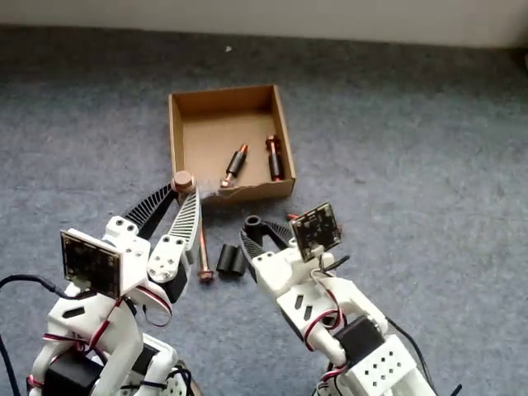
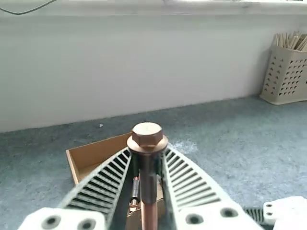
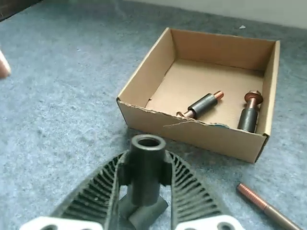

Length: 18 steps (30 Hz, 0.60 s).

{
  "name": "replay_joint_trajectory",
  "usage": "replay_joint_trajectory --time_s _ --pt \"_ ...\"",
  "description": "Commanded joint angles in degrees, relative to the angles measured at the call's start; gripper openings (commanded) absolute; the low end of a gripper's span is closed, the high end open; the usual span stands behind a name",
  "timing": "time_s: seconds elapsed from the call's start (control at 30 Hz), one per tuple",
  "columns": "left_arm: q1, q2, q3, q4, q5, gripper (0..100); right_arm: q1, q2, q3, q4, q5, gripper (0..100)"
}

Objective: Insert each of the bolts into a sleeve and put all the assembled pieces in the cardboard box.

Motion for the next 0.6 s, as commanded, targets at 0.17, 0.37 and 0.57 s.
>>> replay_joint_trajectory --time_s 0.17,0.37,0.57 --pt "-0.31 -5.85 6.55 -5.36 7.38 1 -5.93 -1.01 5.93 -15.16 5.36 0.5" --pt "4.97 -6.46 11.03 -8.09 7.30 1 -7.69 -1.01 12.79 -28.35 10.55 0.5" --pt "6.99 -6.46 11.21 -8.00 7.30 1 -7.52 -1.01 13.76 -30.73 10.37 0.5"
